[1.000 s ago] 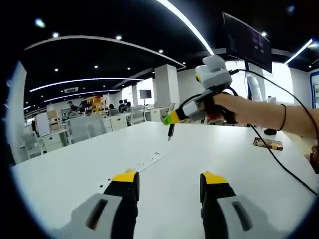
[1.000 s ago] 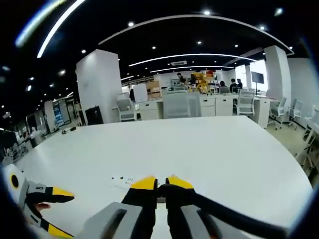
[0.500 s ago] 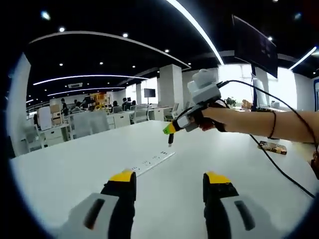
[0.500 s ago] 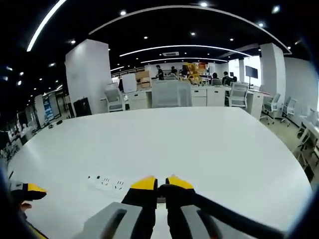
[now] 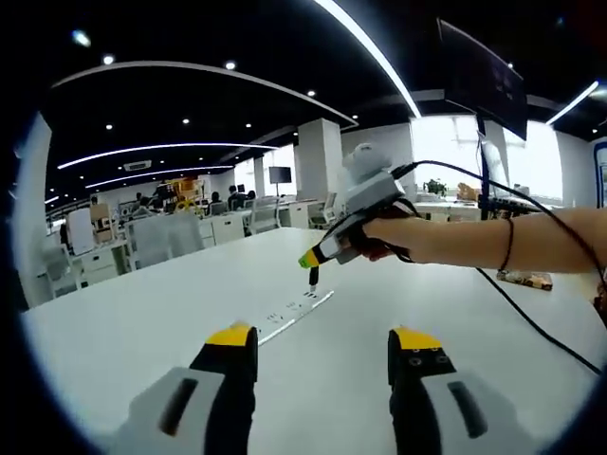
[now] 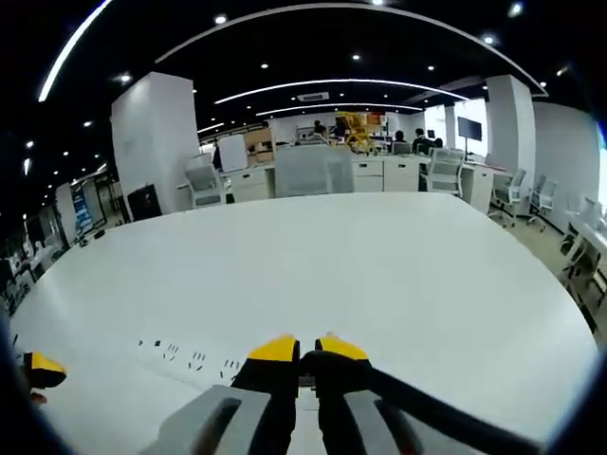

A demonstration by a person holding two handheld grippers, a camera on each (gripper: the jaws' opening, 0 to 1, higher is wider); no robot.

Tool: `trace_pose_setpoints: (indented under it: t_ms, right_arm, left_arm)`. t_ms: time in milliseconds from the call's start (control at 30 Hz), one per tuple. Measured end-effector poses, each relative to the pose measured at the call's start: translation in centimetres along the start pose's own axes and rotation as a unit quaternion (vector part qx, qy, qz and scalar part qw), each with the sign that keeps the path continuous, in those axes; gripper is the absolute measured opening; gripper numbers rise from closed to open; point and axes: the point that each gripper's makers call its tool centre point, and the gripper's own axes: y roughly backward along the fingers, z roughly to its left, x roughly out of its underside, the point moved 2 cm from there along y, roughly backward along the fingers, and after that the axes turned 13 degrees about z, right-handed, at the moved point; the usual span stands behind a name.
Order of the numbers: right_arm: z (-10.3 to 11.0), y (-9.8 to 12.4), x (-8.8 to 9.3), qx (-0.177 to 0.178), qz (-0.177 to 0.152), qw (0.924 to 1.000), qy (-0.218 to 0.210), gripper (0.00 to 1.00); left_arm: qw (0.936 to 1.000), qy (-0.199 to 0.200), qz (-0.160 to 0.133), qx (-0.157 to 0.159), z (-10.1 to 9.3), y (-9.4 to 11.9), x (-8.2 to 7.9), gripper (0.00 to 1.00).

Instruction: Find the data cable on the table. Grasp the USB connector end of the cable and insert it into the USB port on the table

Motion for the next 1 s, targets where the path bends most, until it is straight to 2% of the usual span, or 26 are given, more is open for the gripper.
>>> trace_pose_setpoints:
  t_ms: [567, 1000]
  right_arm:
    - [-0.4, -1.4, 0.4, 0.011, 0.006, 0.9999, -0.009, 0.08]
    - [-0.3, -1.7, 0.5, 0.031, 0.015, 0.9993, 0.016, 0.08]
  left_arm:
    - [0.9999, -0.005, 0.009, 0.003, -0.9, -0.3, 0.5, 0.55]
    - [0.9999, -0.004, 0.013, 0.0, -0.6, -0.5, 0.4, 0.55]
